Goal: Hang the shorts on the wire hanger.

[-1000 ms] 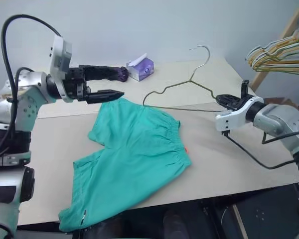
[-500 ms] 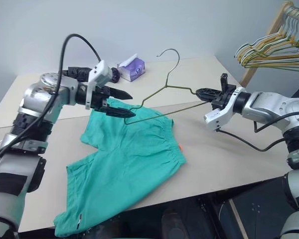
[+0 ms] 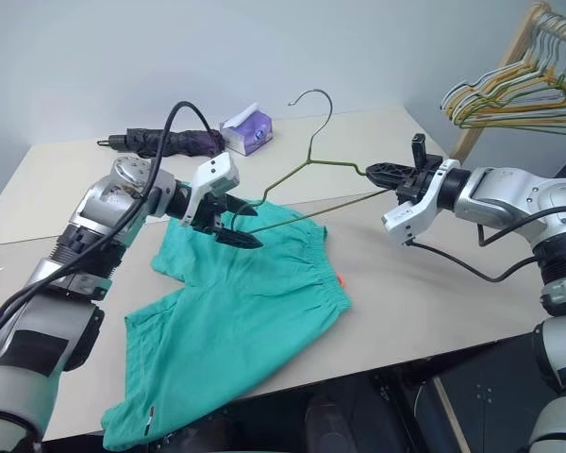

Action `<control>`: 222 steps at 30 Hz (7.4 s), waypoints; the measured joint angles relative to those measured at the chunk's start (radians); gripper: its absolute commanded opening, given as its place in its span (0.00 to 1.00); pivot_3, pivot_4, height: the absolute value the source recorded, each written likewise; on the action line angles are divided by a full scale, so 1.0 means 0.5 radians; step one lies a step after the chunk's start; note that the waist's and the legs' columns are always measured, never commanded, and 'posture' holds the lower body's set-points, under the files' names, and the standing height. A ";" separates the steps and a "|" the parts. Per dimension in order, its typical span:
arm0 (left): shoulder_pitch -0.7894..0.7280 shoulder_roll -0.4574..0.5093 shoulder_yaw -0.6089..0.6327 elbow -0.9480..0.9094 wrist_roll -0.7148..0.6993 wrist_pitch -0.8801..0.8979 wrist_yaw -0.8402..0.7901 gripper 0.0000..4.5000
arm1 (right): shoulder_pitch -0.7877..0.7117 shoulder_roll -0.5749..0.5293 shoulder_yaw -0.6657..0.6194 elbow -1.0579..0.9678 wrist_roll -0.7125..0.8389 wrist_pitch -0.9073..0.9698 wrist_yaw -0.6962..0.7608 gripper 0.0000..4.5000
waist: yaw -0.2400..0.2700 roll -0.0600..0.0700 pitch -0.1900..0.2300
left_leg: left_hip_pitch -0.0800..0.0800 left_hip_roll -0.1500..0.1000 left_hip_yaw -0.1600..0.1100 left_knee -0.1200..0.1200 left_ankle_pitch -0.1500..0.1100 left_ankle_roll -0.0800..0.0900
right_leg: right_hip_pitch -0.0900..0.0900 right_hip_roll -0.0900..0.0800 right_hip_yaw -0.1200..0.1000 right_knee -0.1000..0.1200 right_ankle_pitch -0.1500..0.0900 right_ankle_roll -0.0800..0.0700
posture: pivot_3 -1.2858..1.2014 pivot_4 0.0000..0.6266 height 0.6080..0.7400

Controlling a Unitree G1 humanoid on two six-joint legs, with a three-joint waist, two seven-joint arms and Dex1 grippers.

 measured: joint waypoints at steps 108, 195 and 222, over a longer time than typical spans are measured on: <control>0.659 0.379 0.910 -0.346 -0.601 -0.532 -0.230 1.00 | 1.363 -0.255 -0.811 -1.606 2.640 3.782 2.773 0.00 | 0.226 0.013 -0.025 | -0.033 0.002 -0.001 0.032 -0.008 0.013 | -0.024 0.003 -0.003 0.014 0.003 0.005 | 0.50 0.12 1.00; 0.834 0.589 0.896 -0.871 -0.854 -0.406 -0.240 1.00 | 1.016 0.070 -0.642 -1.162 2.343 3.200 2.474 0.00 | 0.385 0.009 -0.018 | -0.015 0.006 0.007 0.029 -0.018 0.024 | -0.001 0.007 -0.002 -0.007 0.000 0.010 | 0.52 0.06 1.00; 0.131 0.208 0.210 0.317 -0.134 -1.748 -0.596 0.91 | 0.414 -0.011 -0.198 -2.047 2.196 3.595 2.691 0.00 | 0.311 0.010 -0.022 | -0.032 0.006 0.005 0.032 -0.017 0.023 | -0.021 0.007 -0.004 0.000 0.003 0.005 | 0.49 0.00 1.00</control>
